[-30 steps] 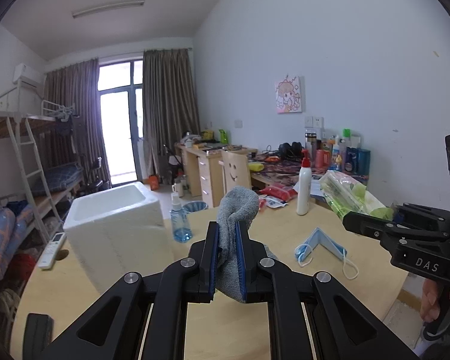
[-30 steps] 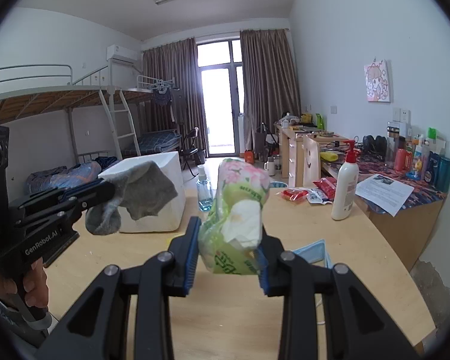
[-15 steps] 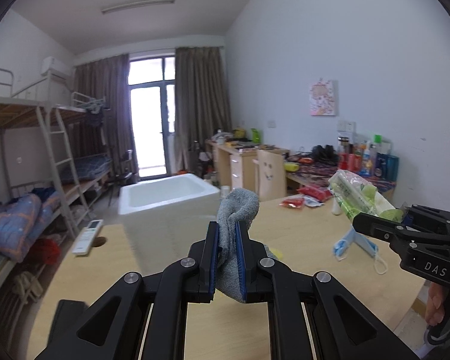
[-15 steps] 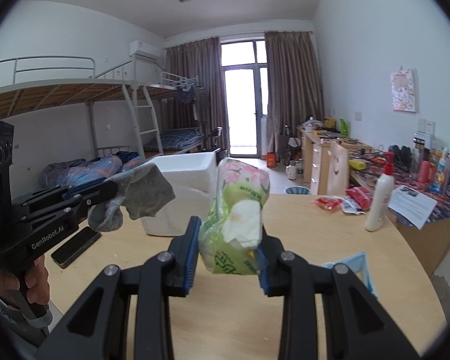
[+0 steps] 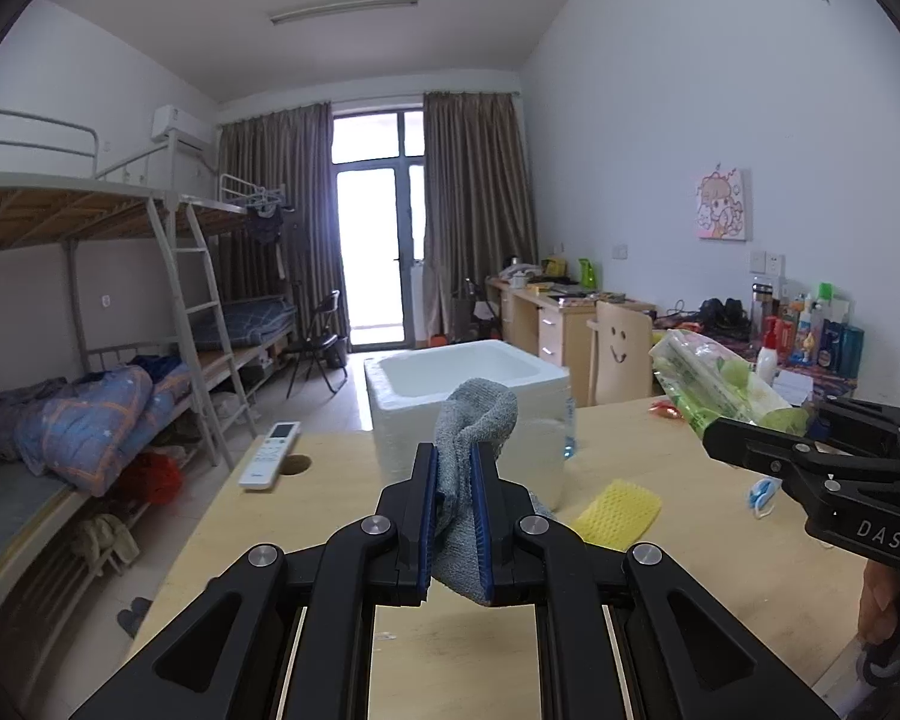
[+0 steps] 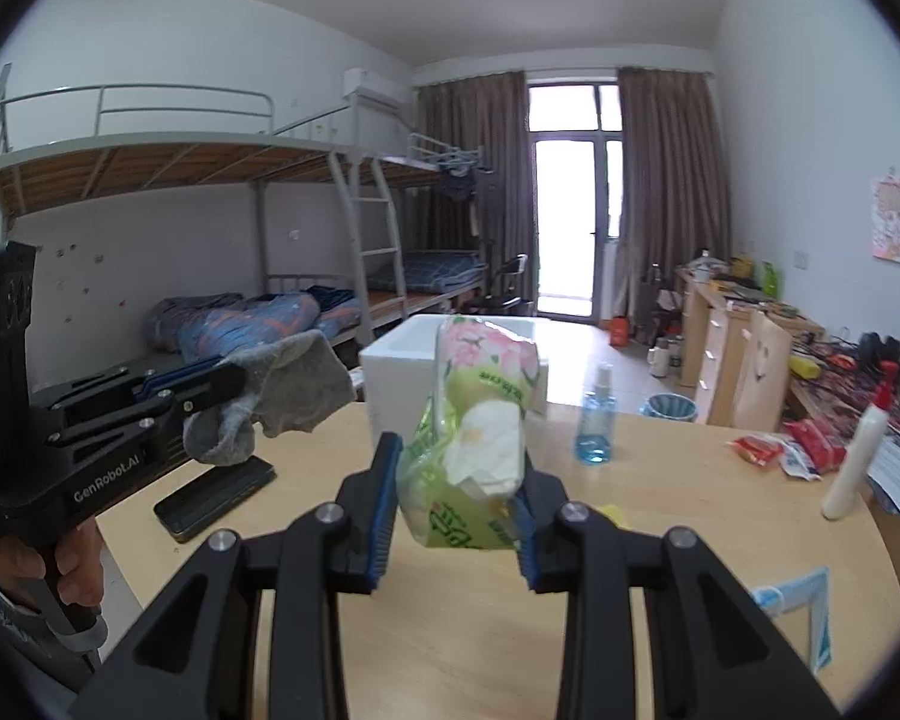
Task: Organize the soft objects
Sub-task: 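Carry the sock and wipe pack above the white foam box with both tools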
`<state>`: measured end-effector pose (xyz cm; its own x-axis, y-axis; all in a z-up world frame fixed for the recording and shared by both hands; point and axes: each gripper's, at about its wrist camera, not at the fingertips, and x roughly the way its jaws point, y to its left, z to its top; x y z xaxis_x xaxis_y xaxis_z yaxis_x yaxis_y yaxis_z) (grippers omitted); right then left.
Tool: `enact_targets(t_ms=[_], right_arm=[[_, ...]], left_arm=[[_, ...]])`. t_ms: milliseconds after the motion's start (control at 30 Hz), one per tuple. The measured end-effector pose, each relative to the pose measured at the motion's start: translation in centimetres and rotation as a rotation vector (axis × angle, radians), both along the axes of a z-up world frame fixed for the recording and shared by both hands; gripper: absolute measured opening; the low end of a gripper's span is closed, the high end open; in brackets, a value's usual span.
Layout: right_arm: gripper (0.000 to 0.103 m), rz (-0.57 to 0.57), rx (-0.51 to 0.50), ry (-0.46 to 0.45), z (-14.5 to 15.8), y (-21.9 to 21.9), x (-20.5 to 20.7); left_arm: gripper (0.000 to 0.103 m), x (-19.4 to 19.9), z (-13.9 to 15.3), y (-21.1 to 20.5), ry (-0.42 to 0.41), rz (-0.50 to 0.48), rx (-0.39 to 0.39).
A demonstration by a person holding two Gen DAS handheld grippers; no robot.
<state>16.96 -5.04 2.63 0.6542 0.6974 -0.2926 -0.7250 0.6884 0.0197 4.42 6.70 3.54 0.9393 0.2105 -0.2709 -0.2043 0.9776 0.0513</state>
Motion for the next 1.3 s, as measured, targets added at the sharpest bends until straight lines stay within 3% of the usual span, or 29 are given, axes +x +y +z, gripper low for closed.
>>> enact_targets(t_ms=[433, 1300], right_arm=[[0.038, 0.033, -0.018, 0.019, 0.1, 1.8, 1.1], [0.038, 0.029, -0.019, 0.012, 2.7, 4.3, 4.7]], left_arm=[[0.012, 1.5, 0.0, 1.0, 0.023, -0.019, -0.038], [0.012, 6.8, 3.4, 1.8, 0.0, -0.035, -0.017]])
